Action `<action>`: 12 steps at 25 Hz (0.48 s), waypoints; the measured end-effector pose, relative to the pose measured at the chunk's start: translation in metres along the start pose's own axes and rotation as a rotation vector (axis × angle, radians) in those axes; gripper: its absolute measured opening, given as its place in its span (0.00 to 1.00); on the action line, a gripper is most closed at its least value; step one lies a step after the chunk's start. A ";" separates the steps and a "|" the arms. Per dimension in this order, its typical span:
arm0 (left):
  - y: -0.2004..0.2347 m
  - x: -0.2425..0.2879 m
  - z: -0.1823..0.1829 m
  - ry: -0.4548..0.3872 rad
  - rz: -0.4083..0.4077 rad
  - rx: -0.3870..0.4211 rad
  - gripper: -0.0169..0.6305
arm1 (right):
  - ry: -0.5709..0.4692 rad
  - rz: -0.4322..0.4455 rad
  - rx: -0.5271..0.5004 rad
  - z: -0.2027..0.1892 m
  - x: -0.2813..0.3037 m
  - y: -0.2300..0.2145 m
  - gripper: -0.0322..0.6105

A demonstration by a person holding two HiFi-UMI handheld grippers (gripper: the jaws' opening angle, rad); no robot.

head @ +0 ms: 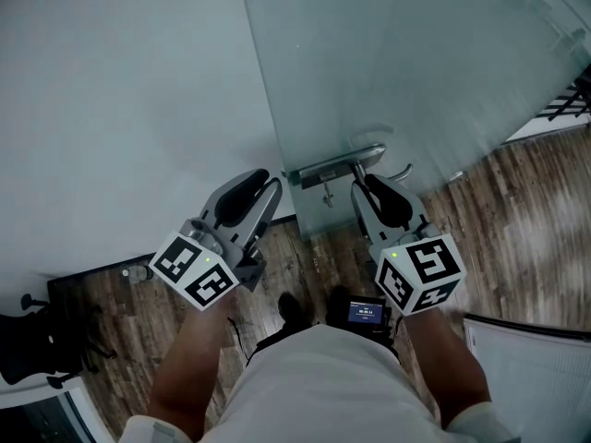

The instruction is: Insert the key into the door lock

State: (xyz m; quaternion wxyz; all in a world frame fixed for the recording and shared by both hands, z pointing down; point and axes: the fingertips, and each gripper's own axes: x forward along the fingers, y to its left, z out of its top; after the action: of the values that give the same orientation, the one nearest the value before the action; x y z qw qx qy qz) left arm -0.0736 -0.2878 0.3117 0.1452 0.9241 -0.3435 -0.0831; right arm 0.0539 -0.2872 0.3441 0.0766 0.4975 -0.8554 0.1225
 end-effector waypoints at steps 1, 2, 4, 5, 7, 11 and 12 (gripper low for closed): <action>-0.002 -0.003 -0.001 0.002 0.003 -0.003 0.18 | 0.001 -0.005 -0.002 0.001 -0.003 -0.001 0.17; -0.004 -0.007 -0.002 0.004 0.004 -0.007 0.18 | 0.002 -0.009 -0.002 0.001 -0.006 -0.003 0.17; -0.010 -0.013 -0.004 0.008 0.001 -0.015 0.18 | 0.004 -0.016 0.000 0.002 -0.012 -0.005 0.17; -0.013 -0.016 -0.006 0.012 -0.001 -0.019 0.18 | 0.004 -0.021 0.001 0.002 -0.014 -0.006 0.17; -0.018 -0.021 -0.011 0.024 -0.001 -0.026 0.16 | 0.002 -0.029 0.003 0.003 -0.020 -0.009 0.17; -0.030 -0.034 -0.014 0.040 0.000 -0.035 0.11 | -0.003 -0.039 0.013 0.006 -0.033 -0.011 0.17; -0.033 -0.037 -0.013 0.042 0.000 -0.035 0.10 | -0.004 -0.039 0.014 0.007 -0.036 -0.011 0.17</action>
State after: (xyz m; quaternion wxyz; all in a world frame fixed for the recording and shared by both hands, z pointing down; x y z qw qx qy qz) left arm -0.0777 -0.2374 0.3157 0.1687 0.9230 -0.3387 -0.0697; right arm 0.0814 -0.2648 0.3299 0.0739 0.5148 -0.8448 0.1260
